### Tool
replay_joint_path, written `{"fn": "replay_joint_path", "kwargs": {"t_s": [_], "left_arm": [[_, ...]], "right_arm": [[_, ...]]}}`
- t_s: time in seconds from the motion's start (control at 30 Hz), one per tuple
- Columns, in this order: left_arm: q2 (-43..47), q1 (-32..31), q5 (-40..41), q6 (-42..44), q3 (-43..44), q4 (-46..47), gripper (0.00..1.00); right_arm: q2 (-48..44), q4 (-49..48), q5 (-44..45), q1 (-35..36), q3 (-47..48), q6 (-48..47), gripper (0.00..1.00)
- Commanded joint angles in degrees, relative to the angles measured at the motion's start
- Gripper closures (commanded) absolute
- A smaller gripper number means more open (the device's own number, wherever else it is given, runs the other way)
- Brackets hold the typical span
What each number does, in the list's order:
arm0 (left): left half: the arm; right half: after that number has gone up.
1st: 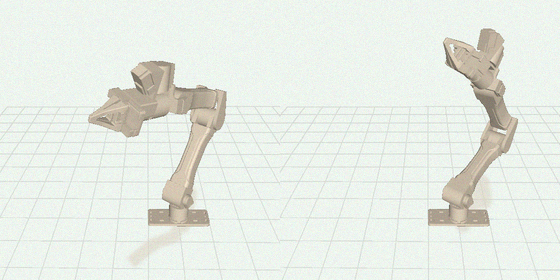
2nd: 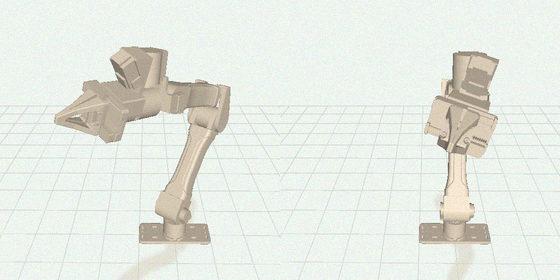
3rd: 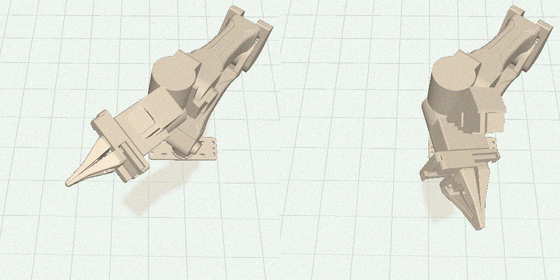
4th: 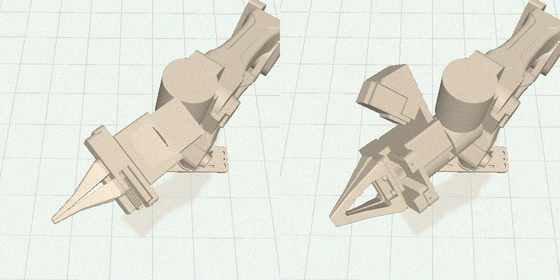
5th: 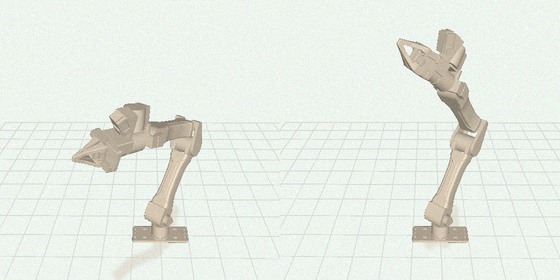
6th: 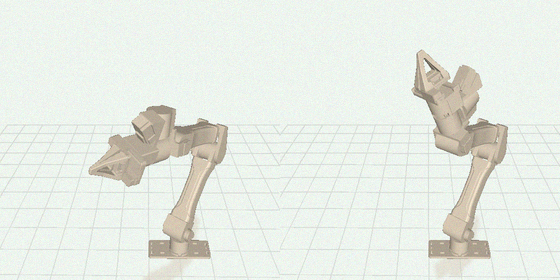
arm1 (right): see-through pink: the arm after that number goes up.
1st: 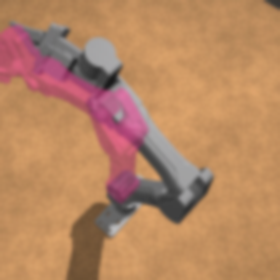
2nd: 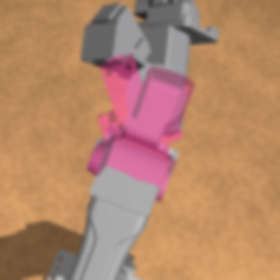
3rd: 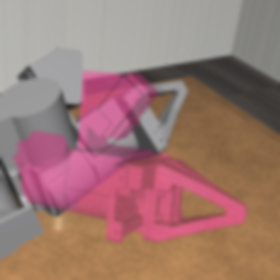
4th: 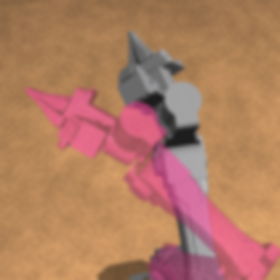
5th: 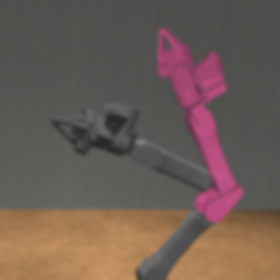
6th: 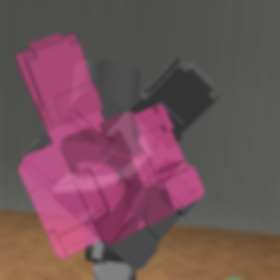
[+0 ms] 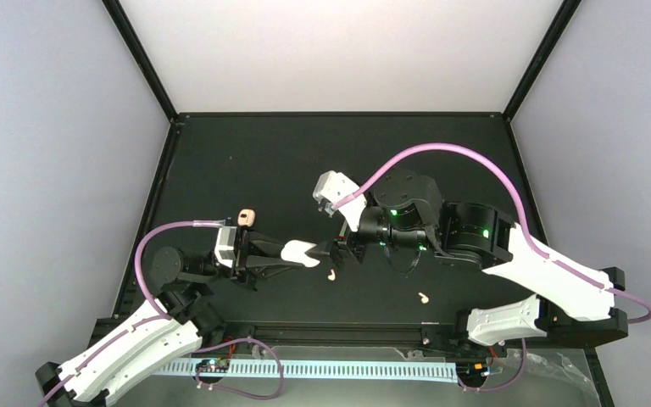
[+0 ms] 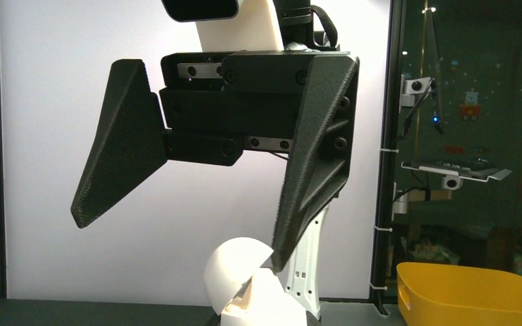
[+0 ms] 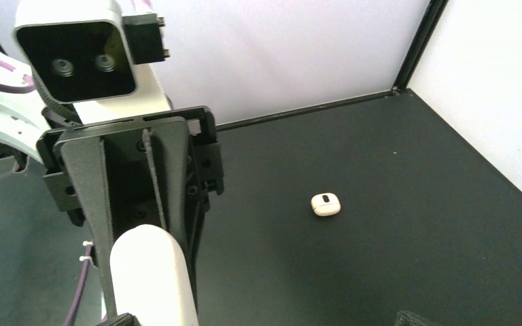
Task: Insert the wireless bluetooth earbuds into the charging case
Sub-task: Open the charging case, then adjust the earbud with the charging case.
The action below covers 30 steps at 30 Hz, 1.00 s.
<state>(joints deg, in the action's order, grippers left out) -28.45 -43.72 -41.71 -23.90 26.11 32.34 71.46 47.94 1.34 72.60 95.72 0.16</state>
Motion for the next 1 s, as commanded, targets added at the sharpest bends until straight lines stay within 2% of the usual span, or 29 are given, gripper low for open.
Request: {"fn": "replay_joint_path", "kwargs": {"t_s": [0.0,0.27,0.43,0.5,0.6,0.67,0.77,0.87,0.97], "left_arm": [[0.8,0.1,-0.4,0.6,0.1,0.5,0.98],[1.0,0.0,-1.0,0.2,-0.3,2.0,0.98],[1.8,0.1,-0.6,0.0,-1.0,2.7,0.99],[2.3,0.1,-0.3,0.0,-1.2,2.5,0.98],[3.1,0.1,-0.1,0.3,-1.4,1.9,0.99],[3.6,0.1,0.0,0.5,-1.6,1.8,0.98],[4.1,0.1,-0.9,1.0,-1.8,2.2,0.98],[3.7,0.1,-2.7,1.3,-1.5,3.7,0.98],[3.1,0.1,-4.3,2.5,-0.2,2.5,0.99]], "right_arm": [[-0.5,-1.3,5.0,0.2,-0.4,1.7,0.0],[-0.8,-1.3,8.7,-0.8,-1.3,3.2,0.0],[-2.5,-2.0,8.1,-2.2,-1.9,4.1,0.0],[-3.9,-2.2,6.1,-2.3,-2.1,3.3,0.0],[-8.6,-5.6,-3.0,-2.3,-3.9,1.0,0.02],[-10.8,-6.4,-9.9,-2.3,-3.8,0.0,0.07],[-10.0,-3.9,-18.3,-2.3,-1.5,-1.0,0.26],[-8.0,-2.1,-22.0,-2.2,-1.6,-1.9,0.44],[-7.4,-3.2,-24.9,-2.3,-3.1,-2.1,0.48]]}}
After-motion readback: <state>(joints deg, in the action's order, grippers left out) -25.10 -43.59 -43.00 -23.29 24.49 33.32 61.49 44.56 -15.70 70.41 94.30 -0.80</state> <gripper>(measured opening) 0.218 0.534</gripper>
